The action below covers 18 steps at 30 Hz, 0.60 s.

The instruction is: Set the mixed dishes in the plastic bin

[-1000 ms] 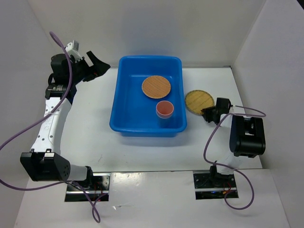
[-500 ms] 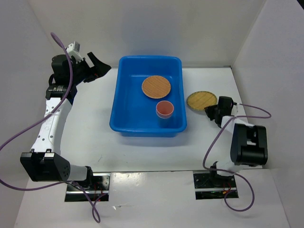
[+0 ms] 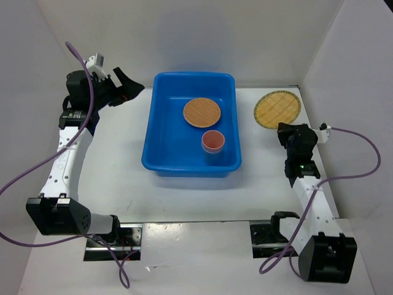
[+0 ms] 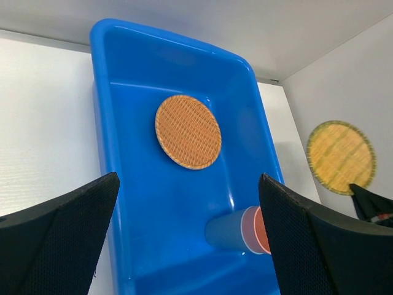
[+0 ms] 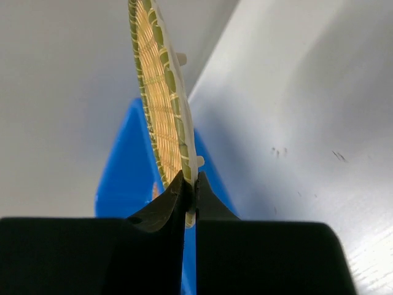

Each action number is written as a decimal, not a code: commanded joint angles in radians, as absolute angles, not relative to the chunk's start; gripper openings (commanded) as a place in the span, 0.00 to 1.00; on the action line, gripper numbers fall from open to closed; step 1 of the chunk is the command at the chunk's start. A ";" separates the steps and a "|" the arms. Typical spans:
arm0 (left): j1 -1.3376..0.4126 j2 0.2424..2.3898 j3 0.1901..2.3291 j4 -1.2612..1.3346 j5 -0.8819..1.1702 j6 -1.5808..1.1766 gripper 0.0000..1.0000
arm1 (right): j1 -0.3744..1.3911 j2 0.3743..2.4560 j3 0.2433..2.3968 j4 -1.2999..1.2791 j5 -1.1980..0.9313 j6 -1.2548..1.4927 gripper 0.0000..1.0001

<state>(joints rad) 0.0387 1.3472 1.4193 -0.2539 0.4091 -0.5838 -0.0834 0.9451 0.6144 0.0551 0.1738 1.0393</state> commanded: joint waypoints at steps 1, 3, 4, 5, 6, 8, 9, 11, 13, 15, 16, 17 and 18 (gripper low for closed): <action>0.044 1.299 1.428 -0.204 0.433 -0.595 1.00 | -0.075 0.847 0.624 0.110 0.212 0.979 0.00; 0.044 1.299 1.428 -0.204 0.442 -0.595 1.00 | -0.075 0.822 0.633 0.142 0.157 0.979 0.00; 0.044 1.299 1.428 -0.204 0.442 -0.595 1.00 | -0.075 0.812 0.634 0.153 0.134 0.970 0.00; 0.044 1.299 1.428 -0.204 0.442 -0.595 1.00 | -0.063 0.799 0.646 0.164 0.115 0.969 0.00; 0.044 1.299 1.428 -0.204 0.442 -0.595 1.00 | -0.045 0.799 0.669 0.190 0.082 0.944 0.00; 0.044 1.299 1.419 -0.213 0.454 -0.595 1.00 | -0.025 0.819 0.724 0.202 0.042 0.920 0.00; 0.044 1.299 1.419 -0.213 0.454 -0.595 1.00 | -0.012 0.831 0.745 0.216 0.010 0.911 0.00; 0.044 1.299 1.419 -0.213 0.491 -0.595 1.00 | 0.046 0.877 0.811 0.238 0.000 0.870 0.00; 0.044 1.311 1.419 -0.213 0.514 -0.595 1.00 | 0.118 0.919 0.859 0.238 -0.009 0.823 0.00; 0.044 1.330 1.419 -0.204 0.538 -0.595 1.00 | 0.168 0.990 0.923 0.247 -0.009 0.781 0.00; 0.044 1.330 1.419 -0.204 0.538 -0.595 1.00 | 0.192 1.018 0.945 0.247 0.004 0.747 0.00; 0.044 1.330 1.419 -0.204 0.551 -0.595 1.00 | 0.228 1.047 0.987 0.233 0.005 0.736 0.00; 0.044 1.341 1.419 -0.204 0.560 -0.595 1.00 | 0.238 1.107 1.006 0.233 0.005 0.723 0.00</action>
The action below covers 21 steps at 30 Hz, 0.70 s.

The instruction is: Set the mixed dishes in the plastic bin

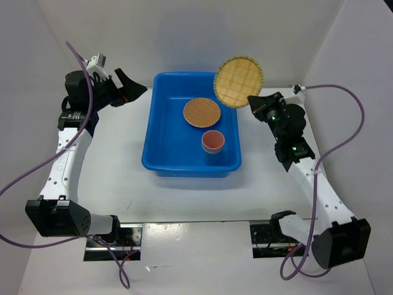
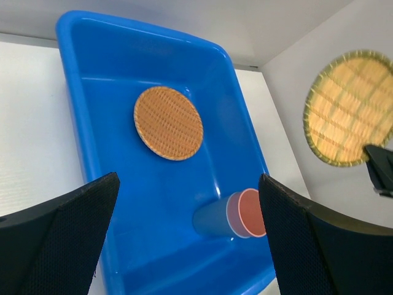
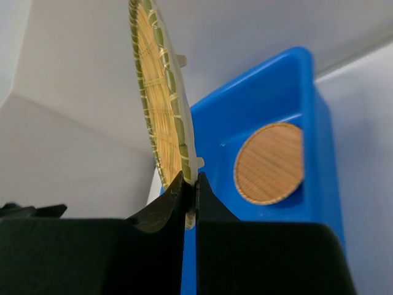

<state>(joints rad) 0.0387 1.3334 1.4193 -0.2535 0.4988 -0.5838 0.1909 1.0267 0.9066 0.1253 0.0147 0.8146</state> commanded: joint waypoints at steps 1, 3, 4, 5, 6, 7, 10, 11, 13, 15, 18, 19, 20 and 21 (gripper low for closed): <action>0.044 1.341 1.419 -0.204 0.560 -0.586 1.00 | 0.238 1.138 1.025 0.233 -0.015 0.723 0.00; 0.044 1.350 1.419 -0.204 0.560 -0.586 1.00 | 0.249 1.230 1.078 0.212 -0.026 0.713 0.00; 0.044 1.350 1.419 -0.213 0.560 -0.586 1.00 | 0.249 1.258 1.103 0.203 -0.037 0.713 0.00; 0.044 1.350 1.419 -0.213 0.569 -0.577 1.00 | 0.249 1.285 1.115 0.202 -0.037 0.713 0.00; 0.044 1.350 1.419 -0.213 0.569 -0.577 1.00 | 0.249 1.340 1.127 0.202 -0.037 0.713 0.00; 0.044 1.350 1.419 -0.213 0.569 -0.577 1.00 | 0.249 1.368 1.155 0.202 -0.057 0.713 0.00; 0.044 1.359 1.419 -0.213 0.569 -0.568 1.00 | 0.259 1.481 1.218 0.202 -0.057 0.703 0.00; 0.044 1.368 1.419 -0.213 0.569 -0.568 1.00 | 0.259 1.509 1.236 0.190 -0.057 0.703 0.00; 0.044 1.368 1.419 -0.213 0.569 -0.568 1.00 | 0.268 1.589 1.293 0.175 -0.057 0.703 0.00; 0.044 1.378 1.419 -0.213 0.569 -0.568 1.00 | 0.281 1.632 1.325 0.175 -0.057 0.693 0.00; 0.044 1.387 1.428 -0.213 0.569 -0.558 1.00 | 0.302 1.709 1.414 0.134 -0.035 0.684 0.00; 0.044 1.387 1.428 -0.222 0.569 -0.558 1.00 | 0.302 1.730 1.436 0.118 -0.023 0.684 0.00; 0.044 1.396 1.428 -0.222 0.569 -0.558 1.00 | 0.302 1.773 1.454 0.103 -0.023 0.684 0.00; 0.044 1.396 1.428 -0.222 0.569 -0.558 1.00 | 0.302 1.793 1.485 0.091 -0.046 0.684 0.00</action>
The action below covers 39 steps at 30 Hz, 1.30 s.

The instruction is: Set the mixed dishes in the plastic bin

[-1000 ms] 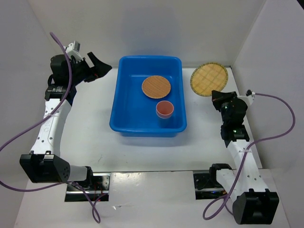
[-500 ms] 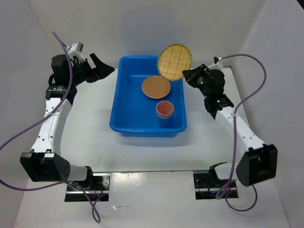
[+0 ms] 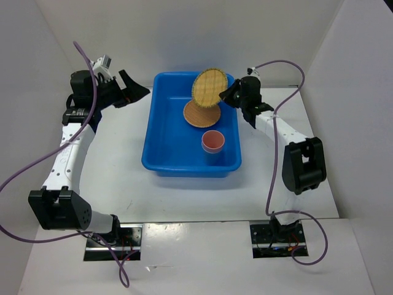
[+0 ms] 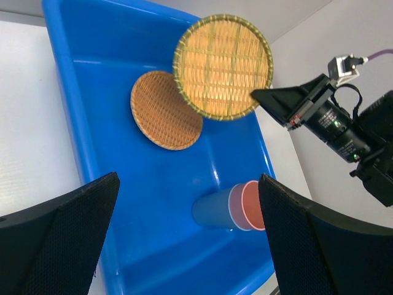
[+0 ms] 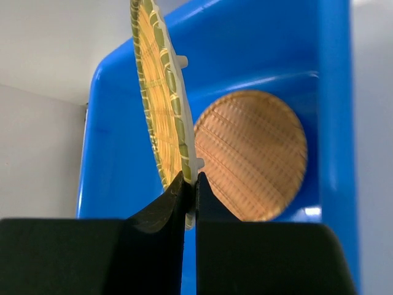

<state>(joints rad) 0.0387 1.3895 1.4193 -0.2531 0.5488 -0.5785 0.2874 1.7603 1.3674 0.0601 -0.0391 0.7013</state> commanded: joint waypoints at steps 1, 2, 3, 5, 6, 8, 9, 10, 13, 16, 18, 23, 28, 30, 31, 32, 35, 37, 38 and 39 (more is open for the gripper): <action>0.044 1.396 1.428 -0.222 0.569 -0.558 1.00 | 0.302 1.811 1.496 0.081 -0.057 0.684 0.00; 0.044 1.396 1.428 -0.222 0.569 -0.558 1.00 | 0.302 1.840 1.496 0.072 -0.066 0.695 0.00; 0.044 1.396 1.428 -0.222 0.569 -0.558 1.00 | 0.302 1.850 1.496 0.072 -0.075 0.695 0.00; 0.054 1.396 1.428 -0.222 0.569 -0.549 1.00 | 0.311 1.880 1.517 0.072 -0.086 0.706 0.00; 0.054 1.396 1.428 -0.222 0.569 -0.549 1.00 | 0.311 1.894 1.532 0.060 -0.086 0.706 0.00; 0.054 1.396 1.428 -0.222 0.569 -0.549 1.00 | 0.311 1.923 1.564 0.003 -0.086 0.706 0.00; 0.054 1.396 1.428 -0.222 0.569 -0.549 1.00 | 0.321 1.948 1.592 -0.015 -0.086 0.706 0.00; 0.054 1.405 1.428 -0.222 0.569 -0.549 1.00 | 0.321 1.959 1.601 -0.029 -0.086 0.697 0.00; 0.054 1.405 1.428 -0.222 0.569 -0.549 1.00 | 0.330 1.970 1.601 -0.029 -0.086 0.696 0.00; 0.054 1.405 1.428 -0.222 0.569 -0.549 1.00 | 0.330 1.991 1.620 -0.040 -0.075 0.696 0.00; 0.054 1.405 1.419 -0.222 0.569 -0.549 1.00 | 0.330 2.002 1.629 -0.063 -0.075 0.696 0.00; 0.054 1.405 1.410 -0.222 0.569 -0.549 1.00 | 0.339 2.002 1.629 -0.074 -0.075 0.696 0.00; 0.054 1.405 1.410 -0.222 0.569 -0.549 1.00 | 0.339 2.037 1.687 -0.167 -0.066 0.687 0.00; 0.054 1.405 1.410 -0.222 0.569 -0.549 1.00 | 0.339 2.059 1.700 -0.187 -0.066 0.687 0.00; 0.054 1.405 1.410 -0.222 0.569 -0.549 1.00 | 0.339 2.059 1.700 -0.198 -0.066 0.687 0.02; 0.054 1.405 1.401 -0.213 0.569 -0.549 1.00 | 0.339 2.068 1.700 -0.198 -0.066 0.687 0.02; 0.054 1.405 1.401 -0.213 0.569 -0.558 1.00 | 0.339 2.077 1.713 -0.233 -0.066 0.676 0.09; 0.054 1.405 1.401 -0.213 0.569 -0.558 1.00 | 0.339 2.088 1.738 -0.270 -0.066 0.667 0.12; 0.054 1.405 1.401 -0.213 0.569 -0.558 1.00 | 0.339 2.097 1.747 -0.270 -0.066 0.667 0.19; 0.054 1.405 1.401 -0.213 0.569 -0.558 1.00 | 0.339 2.097 1.747 -0.282 -0.066 0.667 0.24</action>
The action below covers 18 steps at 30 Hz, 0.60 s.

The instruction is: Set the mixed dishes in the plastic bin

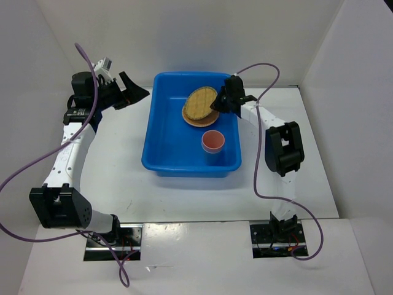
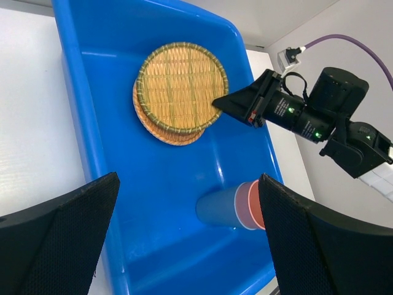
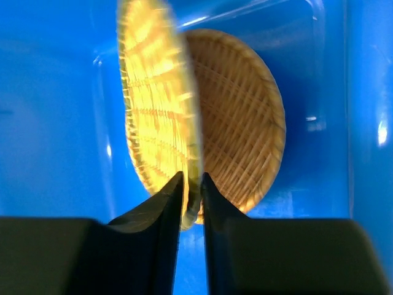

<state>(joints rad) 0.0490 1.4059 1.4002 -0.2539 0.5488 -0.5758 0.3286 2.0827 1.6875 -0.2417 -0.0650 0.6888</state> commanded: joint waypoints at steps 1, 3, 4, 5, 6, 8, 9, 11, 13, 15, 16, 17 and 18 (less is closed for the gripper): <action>0.054 1.405 1.401 -0.213 0.569 -0.558 1.00 | 0.339 2.097 1.747 -0.293 -0.051 0.667 0.27; 0.054 1.405 1.401 -0.213 0.569 -0.558 1.00 | 0.339 2.086 1.747 -0.293 -0.034 0.658 0.35; 0.054 1.405 1.401 -0.213 0.569 -0.558 1.00 | 0.339 2.086 1.747 -0.302 -0.014 0.658 0.39; 0.054 1.405 1.401 -0.213 0.569 -0.558 1.00 | 0.339 2.076 1.747 -0.313 -0.014 0.658 0.43; 0.054 1.405 1.401 -0.213 0.569 -0.558 1.00 | 0.339 2.075 1.747 -0.313 0.001 0.647 0.48; 0.054 1.405 1.401 -0.204 0.569 -0.558 1.00 | 0.339 2.066 1.759 -0.336 0.014 0.638 0.51; 0.054 1.405 1.401 -0.204 0.578 -0.558 1.00 | 0.339 2.066 1.769 -0.336 0.024 0.629 0.56; 0.054 1.405 1.401 -0.204 0.578 -0.558 1.00 | 0.339 2.056 1.779 -0.357 0.034 0.617 0.61; 0.054 1.405 1.401 -0.204 0.578 -0.558 1.00 | 0.339 2.043 1.804 -0.386 0.060 0.617 0.69; 0.054 1.405 1.401 -0.204 0.578 -0.558 1.00 | 0.348 2.011 1.804 -0.396 0.100 0.589 0.74; 0.054 1.405 1.401 -0.204 0.578 -0.558 1.00 | 0.357 1.976 1.804 -0.396 0.119 0.589 0.79; 0.054 1.405 1.401 -0.204 0.578 -0.558 1.00 | 0.357 1.956 1.804 -0.387 0.153 0.563 0.81; 0.054 1.405 1.391 -0.204 0.578 -0.558 1.00 | 0.370 1.933 1.790 -0.377 0.169 0.554 0.82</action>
